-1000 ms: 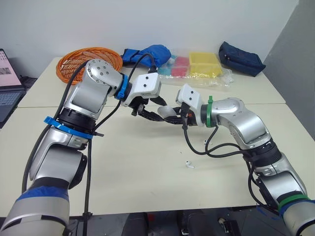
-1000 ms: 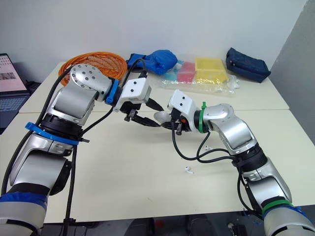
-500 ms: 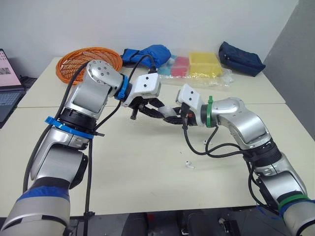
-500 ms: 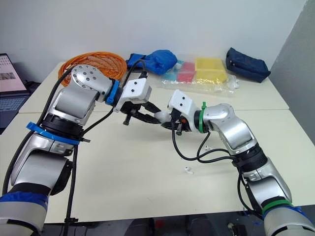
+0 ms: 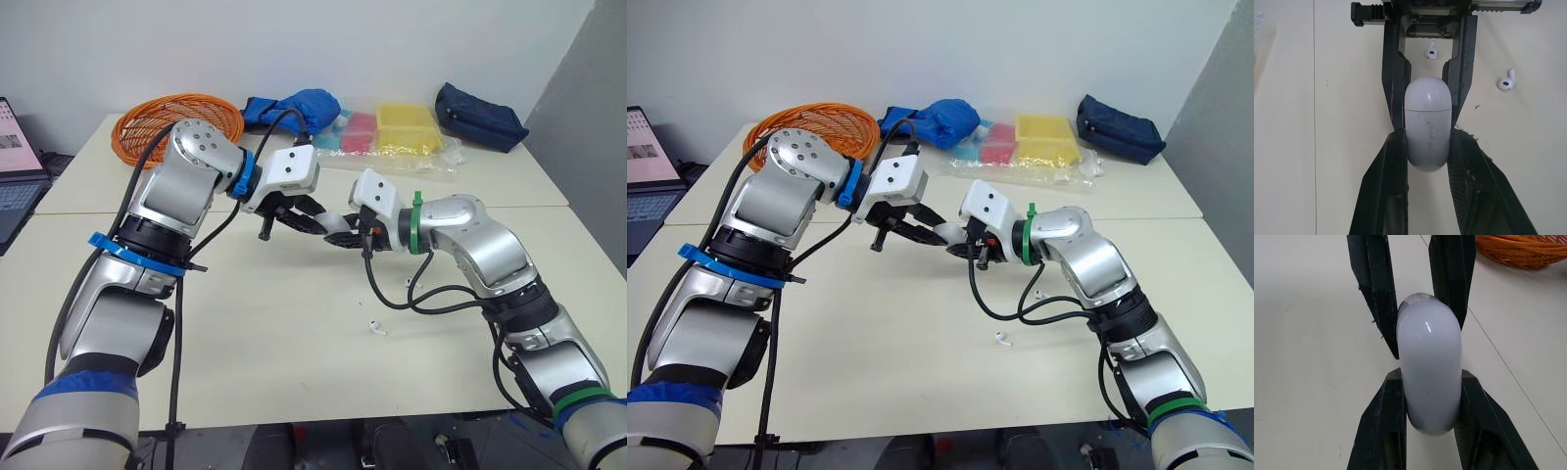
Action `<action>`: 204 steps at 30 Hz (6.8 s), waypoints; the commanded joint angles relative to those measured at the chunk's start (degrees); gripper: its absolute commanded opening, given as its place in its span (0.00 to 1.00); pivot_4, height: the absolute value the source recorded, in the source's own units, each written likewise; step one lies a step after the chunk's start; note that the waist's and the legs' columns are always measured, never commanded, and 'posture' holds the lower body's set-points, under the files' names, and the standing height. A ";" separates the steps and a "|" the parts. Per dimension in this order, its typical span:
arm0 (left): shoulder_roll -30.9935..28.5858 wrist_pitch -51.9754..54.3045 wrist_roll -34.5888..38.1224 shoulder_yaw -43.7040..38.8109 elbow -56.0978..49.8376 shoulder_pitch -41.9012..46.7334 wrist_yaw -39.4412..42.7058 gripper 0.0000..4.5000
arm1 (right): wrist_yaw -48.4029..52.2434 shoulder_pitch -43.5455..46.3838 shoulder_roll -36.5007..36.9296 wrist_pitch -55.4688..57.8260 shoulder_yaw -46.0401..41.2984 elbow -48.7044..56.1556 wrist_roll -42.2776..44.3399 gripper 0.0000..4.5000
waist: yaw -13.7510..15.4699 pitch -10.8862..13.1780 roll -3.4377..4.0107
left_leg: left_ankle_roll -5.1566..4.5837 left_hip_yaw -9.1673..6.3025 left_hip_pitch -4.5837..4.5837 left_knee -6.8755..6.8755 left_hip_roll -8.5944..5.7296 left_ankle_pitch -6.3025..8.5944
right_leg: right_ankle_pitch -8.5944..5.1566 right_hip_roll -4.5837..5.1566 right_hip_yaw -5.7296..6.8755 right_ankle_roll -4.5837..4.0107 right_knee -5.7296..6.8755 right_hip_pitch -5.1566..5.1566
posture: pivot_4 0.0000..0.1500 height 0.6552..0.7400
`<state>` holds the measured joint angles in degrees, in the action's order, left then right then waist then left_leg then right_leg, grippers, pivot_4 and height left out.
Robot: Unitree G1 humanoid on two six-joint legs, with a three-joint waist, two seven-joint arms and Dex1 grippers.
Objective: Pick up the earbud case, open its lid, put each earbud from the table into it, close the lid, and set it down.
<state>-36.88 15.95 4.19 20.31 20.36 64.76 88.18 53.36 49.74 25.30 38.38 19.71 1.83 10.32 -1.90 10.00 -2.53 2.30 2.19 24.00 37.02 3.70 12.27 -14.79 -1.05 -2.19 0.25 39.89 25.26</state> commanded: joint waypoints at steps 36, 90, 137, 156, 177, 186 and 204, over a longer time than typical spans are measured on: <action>9.90 32.31 32.19 -25.75 -21.56 -23.30 -25.51 0.16 | -5.05 -0.33 4.42 5.64 -12.77 13.54 10.46 0.99 | -0.04 0.00 0.01 | 0.02 -0.16 -0.17 0.07 -0.05 -0.02 | 0.02 0.05 0.04 0.02 0.07 -0.20 | 1.00 1.00; 7.50 20.49 32.43 -27.41 -28.43 -31.56 -34.53 0.16 | -11.97 -39.88 8.75 1.57 -7.30 24.19 12.06 0.99 | 0.12 -0.01 -0.01 | 0.01 -0.23 -0.12 -0.07 -0.04 0.00 | 0.13 0.11 0.22 0.23 -0.81 -0.60 | 1.00 1.00; 8.33 18.04 32.75 -26.38 -29.52 -34.35 -34.84 0.16 | 24.40 -37.99 46.60 -20.83 -19.73 6.47 4.29 0.09 | 0.13 0.19 0.17 | 0.01 -0.04 -0.72 -0.13 -0.11 0.01 | 0.20 0.12 -0.07 0.27 -1.06 -1.20 | 1.00 1.00; 9.05 18.06 35.07 -26.54 -34.35 -38.11 -37.56 0.16 | 32.00 -21.39 44.32 -37.83 -4.53 -22.14 -16.99 0.09 | 0.05 0.28 0.33 | 0.00 0.17 -0.88 -0.19 -0.13 0.01 | 0.19 0.11 -0.16 0.27 -0.98 -1.18 | 1.00 1.00; 10.71 16.37 35.72 -24.65 -36.44 -37.70 -38.35 0.16 | 30.96 -15.52 41.39 -44.66 -3.04 -35.47 -23.95 0.09 | -0.02 0.28 0.33 | 0.00 0.43 -1.02 -0.19 -0.12 0.01 | 0.21 0.11 -0.28 0.30 -0.91 -1.20 | 1.00 1.00; 10.64 17.29 36.44 -24.60 -37.03 -37.69 -38.87 0.16 | 30.88 -15.41 39.97 -45.75 -3.70 -36.92 -23.93 0.25 | 0.01 0.28 0.34 | 0.00 0.44 -1.03 -0.18 -0.12 0.01 | 0.23 0.11 -0.29 0.32 -0.91 -1.22 | 1.00 1.00; 10.37 17.41 36.19 -24.54 -36.48 -37.70 -38.46 0.16 | 32.68 -16.55 42.69 -45.79 -4.17 -37.66 -23.87 0.62 | 0.05 0.28 0.34 | 0.00 0.50 -1.03 -0.16 -0.13 0.01 | 0.25 0.13 -0.31 0.36 -0.91 -1.22 | 1.00 1.00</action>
<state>-26.25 33.69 39.42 -4.18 -14.09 26.56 49.44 84.83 33.04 65.87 -7.94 16.89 -36.10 -13.83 -1.85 10.28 -2.19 2.30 2.70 22.97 36.85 3.57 12.28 -14.54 -0.92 -2.51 0.61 38.98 24.04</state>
